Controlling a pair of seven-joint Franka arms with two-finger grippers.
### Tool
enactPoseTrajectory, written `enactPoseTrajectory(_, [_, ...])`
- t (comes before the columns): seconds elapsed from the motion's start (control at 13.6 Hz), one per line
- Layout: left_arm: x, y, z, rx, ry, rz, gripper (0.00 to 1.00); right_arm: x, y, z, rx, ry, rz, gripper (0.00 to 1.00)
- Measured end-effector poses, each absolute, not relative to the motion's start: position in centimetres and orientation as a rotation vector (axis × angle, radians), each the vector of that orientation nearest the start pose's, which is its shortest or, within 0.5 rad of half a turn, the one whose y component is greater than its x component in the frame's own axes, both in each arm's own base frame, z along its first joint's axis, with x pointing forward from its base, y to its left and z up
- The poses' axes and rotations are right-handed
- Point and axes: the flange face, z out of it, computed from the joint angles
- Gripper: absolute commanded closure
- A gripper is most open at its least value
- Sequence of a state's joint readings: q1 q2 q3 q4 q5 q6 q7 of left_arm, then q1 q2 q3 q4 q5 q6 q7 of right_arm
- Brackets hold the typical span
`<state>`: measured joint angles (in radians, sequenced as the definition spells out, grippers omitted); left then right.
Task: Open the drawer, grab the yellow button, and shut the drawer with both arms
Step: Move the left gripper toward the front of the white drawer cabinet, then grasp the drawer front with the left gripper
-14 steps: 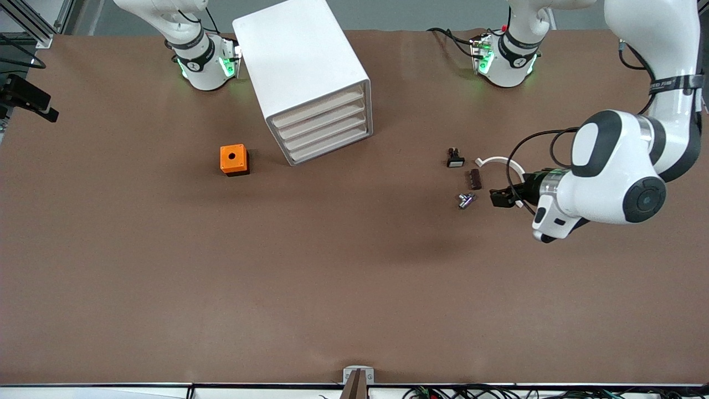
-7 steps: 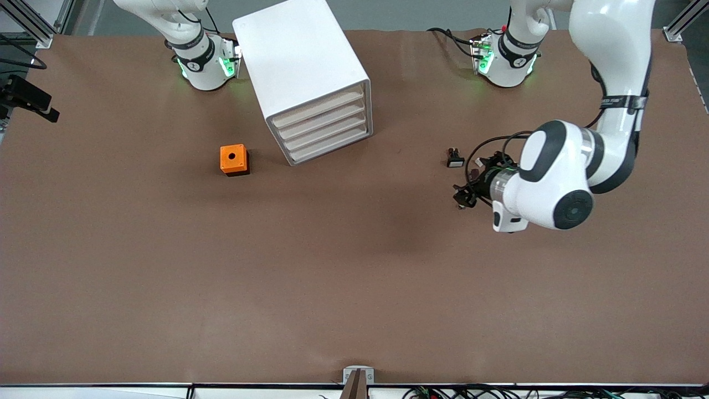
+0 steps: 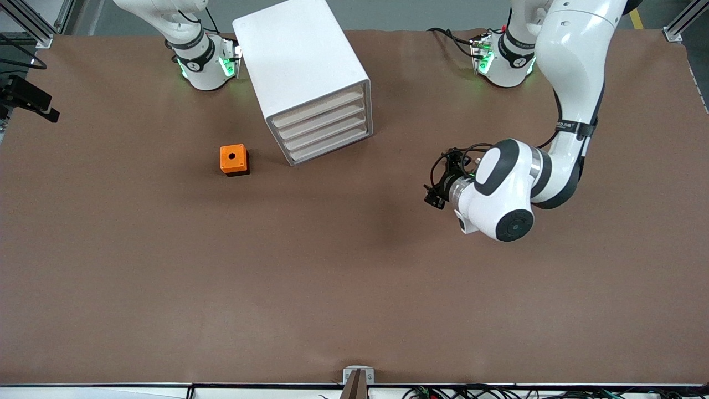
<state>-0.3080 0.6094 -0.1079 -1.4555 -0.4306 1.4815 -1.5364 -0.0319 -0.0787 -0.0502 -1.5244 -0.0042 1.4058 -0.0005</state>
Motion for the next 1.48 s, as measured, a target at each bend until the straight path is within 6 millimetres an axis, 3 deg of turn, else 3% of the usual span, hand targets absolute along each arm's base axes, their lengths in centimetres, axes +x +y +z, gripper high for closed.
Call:
enactPoseTrajectory(0.3, [57.4, -31.9, 30.7, -1.978, -1.784, 1.187, 0.0, 51.0, -4.4, 67.4, -3.137, 0.129, 0.063, 0.0])
enactPoseTrajectory(0.59, [57.5, -33.7, 29.6, -1.744, -1.891, 1.341, 0.0, 51.0, -4.4, 67.4, -3.137, 0.129, 0.055, 0.0])
enactPoseTrajectory(0.89, [57.2, -35.1, 28.9, -1.605, -1.909, 1.458, 0.0, 51.5, -4.4, 67.8, -3.139, 0.129, -0.005, 0.0])
enactPoseTrajectory(1.25, [55.2, -38.4, 29.3, -1.485, -1.86, 1.531, 0.0, 51.5, -4.4, 68.3, -3.14, 0.129, -0.029, 0.0])
enactPoseTrajectory(1.48, [53.7, -40.5, 29.3, -1.453, -1.817, 1.551, 0.01, 52.1, -4.6, 67.3, -3.14, 0.133, 0.003, 0.0])
